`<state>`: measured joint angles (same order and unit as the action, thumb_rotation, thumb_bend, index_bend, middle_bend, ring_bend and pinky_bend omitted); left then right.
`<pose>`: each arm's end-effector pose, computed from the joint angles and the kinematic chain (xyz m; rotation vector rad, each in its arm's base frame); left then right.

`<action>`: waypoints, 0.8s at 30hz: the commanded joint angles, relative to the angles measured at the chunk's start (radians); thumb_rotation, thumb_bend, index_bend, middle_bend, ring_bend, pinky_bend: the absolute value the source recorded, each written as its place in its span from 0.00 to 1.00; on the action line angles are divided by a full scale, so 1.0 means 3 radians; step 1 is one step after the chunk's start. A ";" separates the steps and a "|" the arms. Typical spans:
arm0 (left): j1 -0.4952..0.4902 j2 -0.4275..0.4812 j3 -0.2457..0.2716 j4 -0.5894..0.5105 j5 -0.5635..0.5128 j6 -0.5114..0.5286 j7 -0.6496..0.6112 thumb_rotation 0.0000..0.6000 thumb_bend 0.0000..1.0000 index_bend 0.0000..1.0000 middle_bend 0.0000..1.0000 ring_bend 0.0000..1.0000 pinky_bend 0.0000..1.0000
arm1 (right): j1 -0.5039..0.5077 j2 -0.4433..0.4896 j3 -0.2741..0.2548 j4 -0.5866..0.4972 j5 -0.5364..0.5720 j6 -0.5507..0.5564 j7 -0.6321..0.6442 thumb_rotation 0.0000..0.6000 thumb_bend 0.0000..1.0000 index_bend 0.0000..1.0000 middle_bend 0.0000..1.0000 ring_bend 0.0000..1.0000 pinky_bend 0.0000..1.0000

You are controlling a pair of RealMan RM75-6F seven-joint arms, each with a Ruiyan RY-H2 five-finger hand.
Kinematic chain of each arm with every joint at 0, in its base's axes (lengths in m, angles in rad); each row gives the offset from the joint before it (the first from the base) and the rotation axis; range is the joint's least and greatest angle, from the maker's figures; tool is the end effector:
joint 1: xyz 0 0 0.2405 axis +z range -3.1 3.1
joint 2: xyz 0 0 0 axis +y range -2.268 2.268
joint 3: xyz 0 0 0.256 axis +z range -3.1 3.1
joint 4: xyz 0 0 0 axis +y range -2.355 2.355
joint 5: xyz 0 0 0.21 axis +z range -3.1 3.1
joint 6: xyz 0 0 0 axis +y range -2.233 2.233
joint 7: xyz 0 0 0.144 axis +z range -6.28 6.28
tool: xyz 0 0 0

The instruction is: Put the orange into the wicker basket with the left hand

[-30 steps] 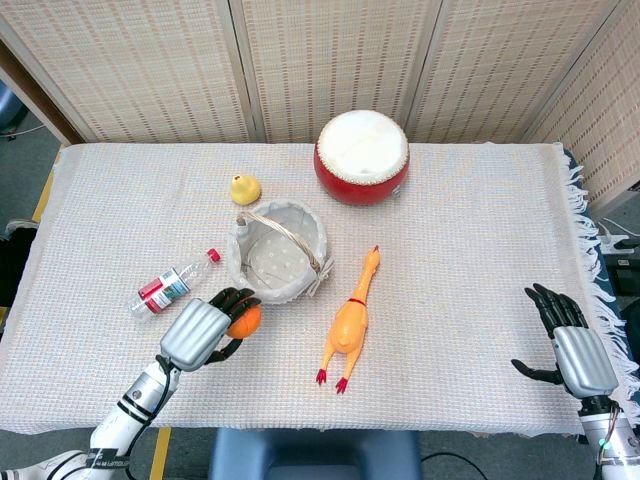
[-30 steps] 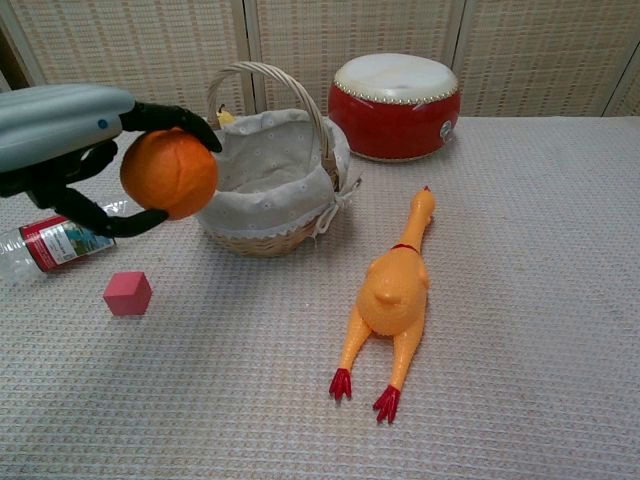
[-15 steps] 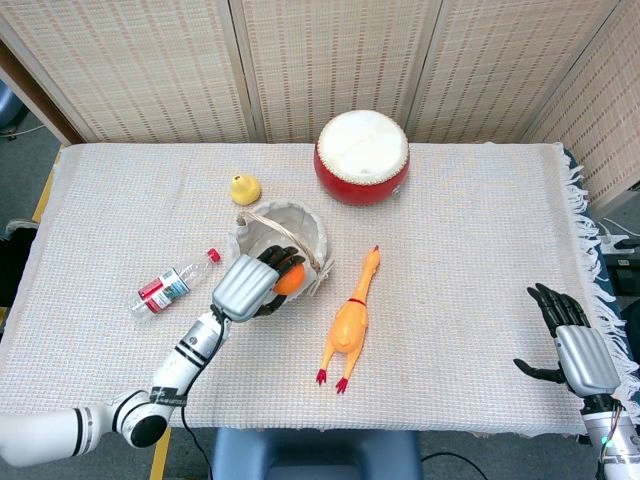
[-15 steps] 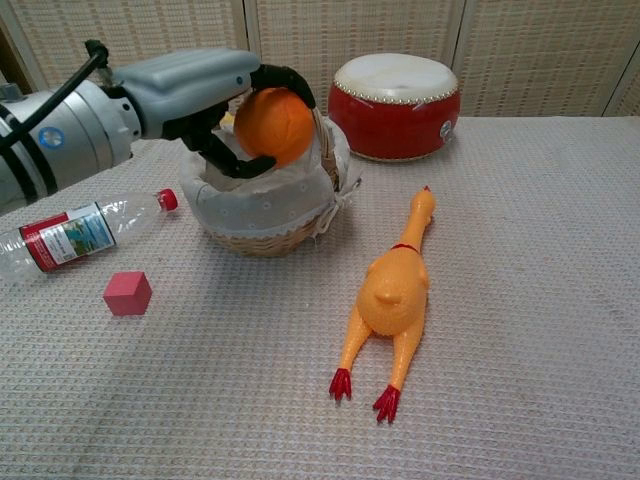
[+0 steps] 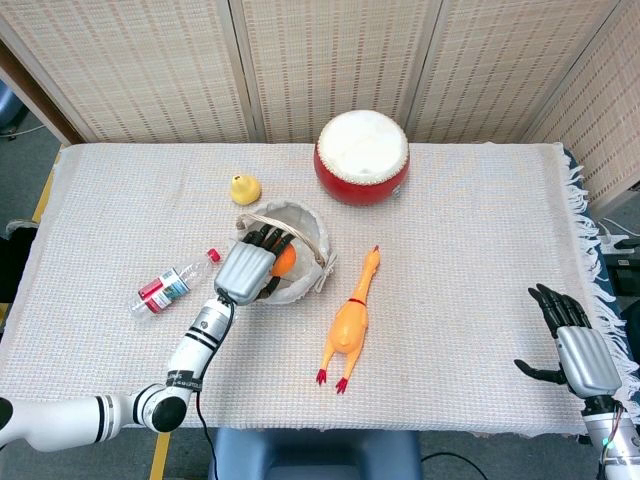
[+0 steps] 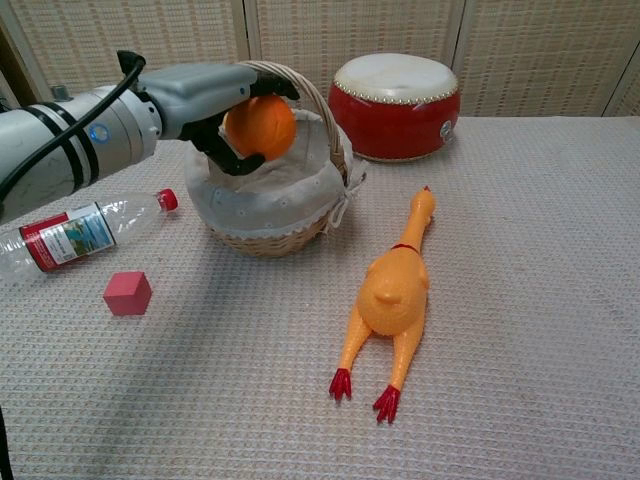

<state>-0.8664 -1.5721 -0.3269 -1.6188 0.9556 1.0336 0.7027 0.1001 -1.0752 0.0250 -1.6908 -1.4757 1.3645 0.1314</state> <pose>-0.0599 0.3604 0.0009 -1.8447 -0.7252 -0.9878 -0.3076 -0.1779 0.1475 1.3886 -1.1447 0.9351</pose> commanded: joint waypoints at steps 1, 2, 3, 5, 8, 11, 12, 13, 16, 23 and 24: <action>0.0002 0.0064 0.0001 -0.0086 -0.0085 0.0097 0.0037 1.00 0.44 0.00 0.00 0.00 0.13 | 0.0000 0.0000 -0.0001 -0.0001 -0.0004 0.0001 -0.0002 1.00 0.04 0.00 0.00 0.00 0.00; 0.0010 0.0084 0.0007 -0.0111 -0.0100 0.0119 0.0035 1.00 0.44 0.00 0.00 0.00 0.13 | 0.0000 0.0000 -0.0001 -0.0001 -0.0006 0.0001 -0.0002 1.00 0.04 0.00 0.00 0.00 0.00; 0.0027 0.0113 0.0015 -0.0146 -0.0112 0.0150 0.0021 1.00 0.44 0.00 0.00 0.00 0.13 | 0.0001 0.0000 -0.0002 -0.0001 -0.0007 0.0002 -0.0002 1.00 0.04 0.00 0.00 0.00 0.00; 0.0060 0.0164 0.0043 -0.0195 -0.0125 0.0190 0.0000 1.00 0.44 0.00 0.00 0.00 0.12 | -0.0002 0.0002 -0.0002 -0.0002 -0.0007 0.0004 0.0001 1.00 0.04 0.00 0.00 0.00 0.00; 0.0150 0.0281 0.0115 -0.0315 -0.0103 0.0273 -0.0067 1.00 0.44 0.00 0.00 0.00 0.11 | -0.0004 0.0003 -0.0001 0.0001 -0.0010 0.0012 0.0003 1.00 0.04 0.00 0.00 0.00 0.00; 0.0282 0.0407 0.0185 -0.0485 -0.0014 0.0381 -0.0211 1.00 0.44 0.00 0.00 0.00 0.11 | -0.0008 0.0005 -0.0004 0.0006 -0.0018 0.0020 0.0001 1.00 0.04 0.00 0.00 0.00 0.00; 0.0341 0.0463 0.0218 -0.0564 0.0036 0.0427 -0.0271 1.00 0.44 0.00 0.00 0.00 0.10 | -0.0010 0.0005 -0.0004 0.0009 -0.0021 0.0024 -0.0001 1.00 0.04 0.00 0.00 0.00 0.00; 0.0431 0.0543 0.0273 -0.0674 0.0137 0.0505 -0.0357 1.00 0.44 0.00 0.00 0.00 0.10 | -0.0012 0.0006 -0.0006 0.0013 -0.0023 0.0028 -0.0003 1.00 0.04 0.00 0.00 0.00 0.00; 0.0702 0.0810 0.0525 -0.0939 0.0487 0.0742 -0.0467 1.00 0.44 0.00 0.00 0.00 0.09 | -0.0019 0.0009 -0.0005 0.0020 -0.0025 0.0043 -0.0010 1.00 0.04 0.00 0.00 0.00 0.00; 0.1482 0.1415 0.1309 -0.1123 0.1400 0.1355 -0.0920 1.00 0.43 0.00 0.00 0.00 0.08 | -0.0038 -0.0003 -0.0021 0.0031 -0.0083 0.0098 -0.0083 1.00 0.04 0.00 0.00 0.00 0.00; 0.1618 0.1478 0.1419 -0.1072 0.1520 0.1462 -0.1069 1.00 0.42 0.00 0.00 0.00 0.08 | -0.0040 -0.0012 -0.0024 0.0036 -0.0095 0.0107 -0.0111 1.00 0.04 0.00 0.00 0.00 0.00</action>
<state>-0.4889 -1.2099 -0.0010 -1.9316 1.3097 1.3779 0.4835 0.0888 -1.0760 0.0191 -1.6817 -1.5002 1.3937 0.1047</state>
